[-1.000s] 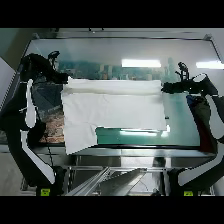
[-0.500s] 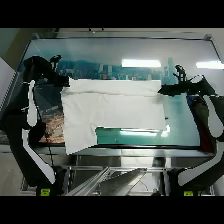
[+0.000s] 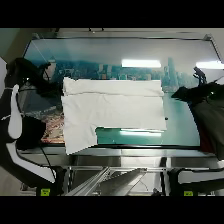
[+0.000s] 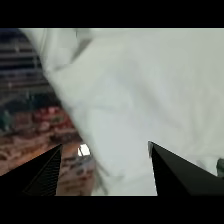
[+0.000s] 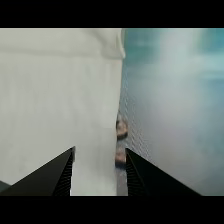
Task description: Fold the shirts.
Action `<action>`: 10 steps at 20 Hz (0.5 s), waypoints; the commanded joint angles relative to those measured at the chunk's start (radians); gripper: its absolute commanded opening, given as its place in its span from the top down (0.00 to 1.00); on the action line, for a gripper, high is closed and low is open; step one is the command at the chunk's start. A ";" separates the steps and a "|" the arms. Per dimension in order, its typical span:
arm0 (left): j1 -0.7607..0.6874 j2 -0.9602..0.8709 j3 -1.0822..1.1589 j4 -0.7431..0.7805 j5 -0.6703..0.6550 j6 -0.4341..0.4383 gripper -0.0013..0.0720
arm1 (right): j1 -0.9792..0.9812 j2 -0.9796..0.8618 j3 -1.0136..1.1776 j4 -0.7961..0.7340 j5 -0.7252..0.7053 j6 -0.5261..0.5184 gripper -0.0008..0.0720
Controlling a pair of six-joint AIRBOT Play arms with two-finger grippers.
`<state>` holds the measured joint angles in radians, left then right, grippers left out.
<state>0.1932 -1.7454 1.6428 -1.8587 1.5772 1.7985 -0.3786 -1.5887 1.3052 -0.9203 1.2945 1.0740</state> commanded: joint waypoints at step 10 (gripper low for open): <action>0.018 0.426 -0.879 -0.124 -0.379 0.224 0.16 | -0.163 0.248 -0.462 0.000 -0.035 -0.068 0.49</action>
<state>0.2073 -1.3399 0.8478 -1.9575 1.2999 1.9587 -0.5316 -1.3548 0.8806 -0.9192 1.2652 1.0145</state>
